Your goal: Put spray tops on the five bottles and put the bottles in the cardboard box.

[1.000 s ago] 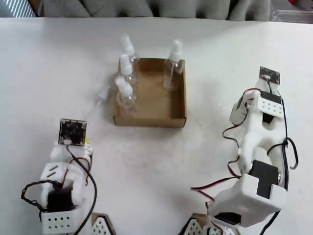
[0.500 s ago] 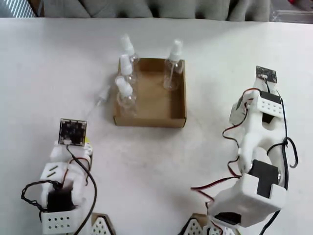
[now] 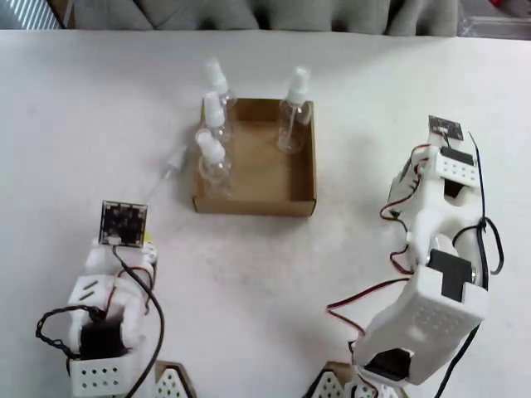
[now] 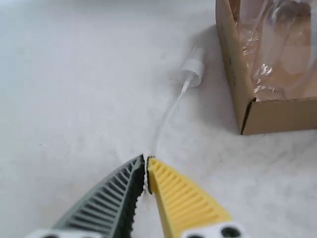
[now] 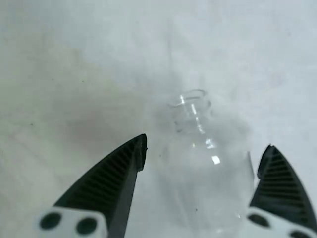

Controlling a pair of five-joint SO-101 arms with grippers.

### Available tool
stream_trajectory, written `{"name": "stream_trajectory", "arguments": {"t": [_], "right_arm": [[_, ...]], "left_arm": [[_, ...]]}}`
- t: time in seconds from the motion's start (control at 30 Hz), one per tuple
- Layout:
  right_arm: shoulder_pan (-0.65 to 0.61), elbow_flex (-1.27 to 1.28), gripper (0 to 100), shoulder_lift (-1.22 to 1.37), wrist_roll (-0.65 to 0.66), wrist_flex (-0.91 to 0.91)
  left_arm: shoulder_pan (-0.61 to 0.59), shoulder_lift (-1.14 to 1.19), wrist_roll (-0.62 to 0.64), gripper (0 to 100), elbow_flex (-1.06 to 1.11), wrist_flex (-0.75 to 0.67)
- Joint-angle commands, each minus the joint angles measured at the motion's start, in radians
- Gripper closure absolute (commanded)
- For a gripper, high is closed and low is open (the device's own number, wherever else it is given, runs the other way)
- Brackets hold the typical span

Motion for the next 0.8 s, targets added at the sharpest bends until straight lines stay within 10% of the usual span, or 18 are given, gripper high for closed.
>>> {"name": "stream_trajectory", "arguments": {"t": [0.0,0.47,0.77], "right_arm": [[-0.004,-0.043,67.9,-0.021,0.009,0.012],[-0.005,-0.035,68.0,-0.039,0.008,0.010],[-0.005,-0.043,86.8,0.008,0.000,-0.018]], "left_arm": [[0.013,-0.005,-0.008,98,0.000,0.005],[0.013,-0.005,-0.008,98,0.000,0.003],[0.013,-0.005,-0.008,98,0.000,0.003]]}}
